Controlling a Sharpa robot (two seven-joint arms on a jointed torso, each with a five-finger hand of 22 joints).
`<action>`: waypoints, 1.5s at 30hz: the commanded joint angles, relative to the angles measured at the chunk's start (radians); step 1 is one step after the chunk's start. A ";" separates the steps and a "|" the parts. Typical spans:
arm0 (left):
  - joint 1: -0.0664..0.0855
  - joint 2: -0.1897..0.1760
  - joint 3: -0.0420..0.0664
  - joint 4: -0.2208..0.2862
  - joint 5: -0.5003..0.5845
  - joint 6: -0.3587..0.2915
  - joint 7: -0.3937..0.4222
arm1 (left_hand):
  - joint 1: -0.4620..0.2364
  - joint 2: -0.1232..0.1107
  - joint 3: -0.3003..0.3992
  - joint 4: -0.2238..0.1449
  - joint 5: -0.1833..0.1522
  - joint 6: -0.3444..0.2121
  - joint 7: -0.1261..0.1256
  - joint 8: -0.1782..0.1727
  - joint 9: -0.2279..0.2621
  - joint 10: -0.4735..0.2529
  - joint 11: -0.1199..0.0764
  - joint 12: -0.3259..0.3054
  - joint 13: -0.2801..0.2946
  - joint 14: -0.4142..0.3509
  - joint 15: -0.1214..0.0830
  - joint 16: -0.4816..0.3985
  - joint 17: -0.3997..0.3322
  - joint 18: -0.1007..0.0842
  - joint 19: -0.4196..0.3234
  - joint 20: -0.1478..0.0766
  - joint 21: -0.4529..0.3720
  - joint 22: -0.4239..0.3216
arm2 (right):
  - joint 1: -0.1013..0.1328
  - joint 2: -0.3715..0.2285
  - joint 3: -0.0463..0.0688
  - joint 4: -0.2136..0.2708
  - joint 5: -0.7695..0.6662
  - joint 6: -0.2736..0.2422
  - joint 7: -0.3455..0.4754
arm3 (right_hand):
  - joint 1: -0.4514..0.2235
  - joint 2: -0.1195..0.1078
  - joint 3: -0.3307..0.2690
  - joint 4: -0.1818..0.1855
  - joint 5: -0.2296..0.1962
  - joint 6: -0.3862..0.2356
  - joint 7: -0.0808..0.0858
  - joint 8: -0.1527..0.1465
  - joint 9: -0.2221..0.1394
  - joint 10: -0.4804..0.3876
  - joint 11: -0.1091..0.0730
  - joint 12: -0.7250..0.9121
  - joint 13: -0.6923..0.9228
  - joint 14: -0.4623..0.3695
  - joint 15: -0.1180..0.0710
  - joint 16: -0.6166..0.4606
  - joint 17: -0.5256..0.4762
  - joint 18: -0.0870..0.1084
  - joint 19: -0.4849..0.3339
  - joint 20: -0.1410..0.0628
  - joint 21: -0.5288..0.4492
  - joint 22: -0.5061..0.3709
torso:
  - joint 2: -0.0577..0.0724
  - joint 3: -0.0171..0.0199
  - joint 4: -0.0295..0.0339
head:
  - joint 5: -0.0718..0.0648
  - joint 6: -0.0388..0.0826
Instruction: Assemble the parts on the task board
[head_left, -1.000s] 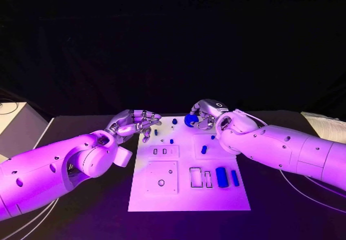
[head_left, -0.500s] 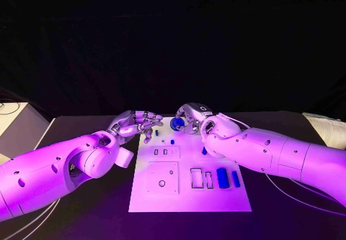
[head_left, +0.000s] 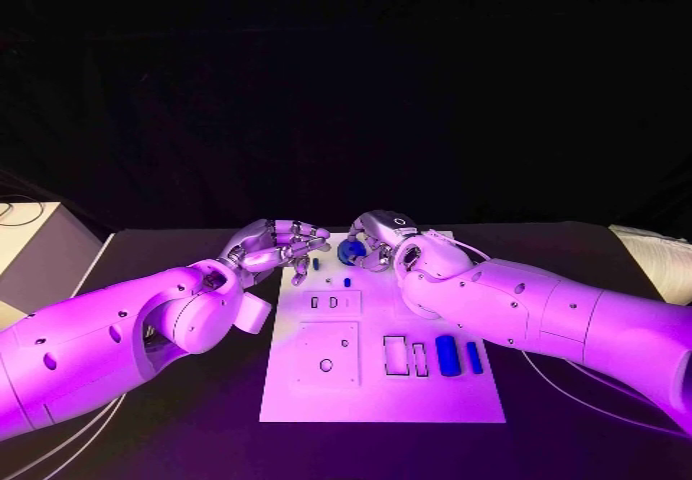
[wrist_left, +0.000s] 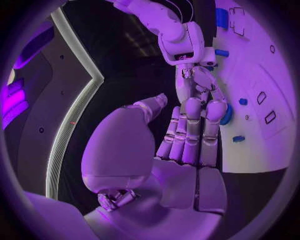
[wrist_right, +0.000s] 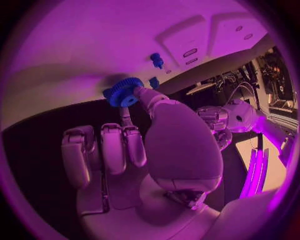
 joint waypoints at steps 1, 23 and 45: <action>0.000 0.003 0.001 0.001 -0.001 0.018 0.004 | 0.004 0.005 0.004 -0.001 -0.004 -0.006 0.008 0.003 0.001 0.006 0.001 -0.005 -0.001 0.003 0.003 -0.007 -0.001 0.021 -0.006 0.000 -0.004 -0.001 | -0.004 0.006 0.000 -0.004 -0.014 0.023 -0.002 | -0.002 -0.009 0.004 0.000 0.003 0.005 -0.006 0.006 0.005 0.015 -0.006 0.003 0.162 0.037 -0.005 -0.003 -0.001 -0.014 0.105 -0.009 0.005 0.263 | -0.001 0.0006 -0.0012 | 0.004 -0.002; 0.000 0.010 0.001 -0.005 -0.001 0.021 0.001 | 0.004 0.005 0.004 -0.001 -0.004 -0.006 0.008 0.003 0.001 0.006 0.001 -0.005 -0.001 0.003 0.003 -0.007 -0.001 0.021 -0.006 0.000 -0.004 -0.001 | -0.016 0.030 -0.003 -0.033 -0.013 0.036 0.007 | -0.006 -0.015 0.010 -0.002 0.000 -0.004 -0.004 0.002 0.003 0.012 -0.005 0.001 0.160 0.036 -0.005 -0.007 -0.005 -0.014 0.105 -0.009 0.005 0.263 | 0.000 0.0007 -0.0016 | 0.011 -0.006; 0.000 0.011 0.001 -0.007 -0.001 0.026 -0.003 | 0.004 0.005 0.004 -0.001 -0.004 -0.006 0.008 0.003 0.001 0.006 0.001 -0.005 -0.001 0.003 0.003 -0.007 -0.001 0.021 -0.006 0.000 -0.004 -0.001 | -0.023 0.030 -0.005 -0.030 -0.012 0.038 0.010 | -0.012 -0.019 0.014 -0.003 -0.008 -0.016 0.000 -0.003 0.000 0.005 -0.001 -0.005 0.153 0.033 -0.003 -0.017 -0.018 -0.014 0.105 -0.008 0.005 0.263 | 0.000 0.0021 -0.0037 | 0.012 -0.013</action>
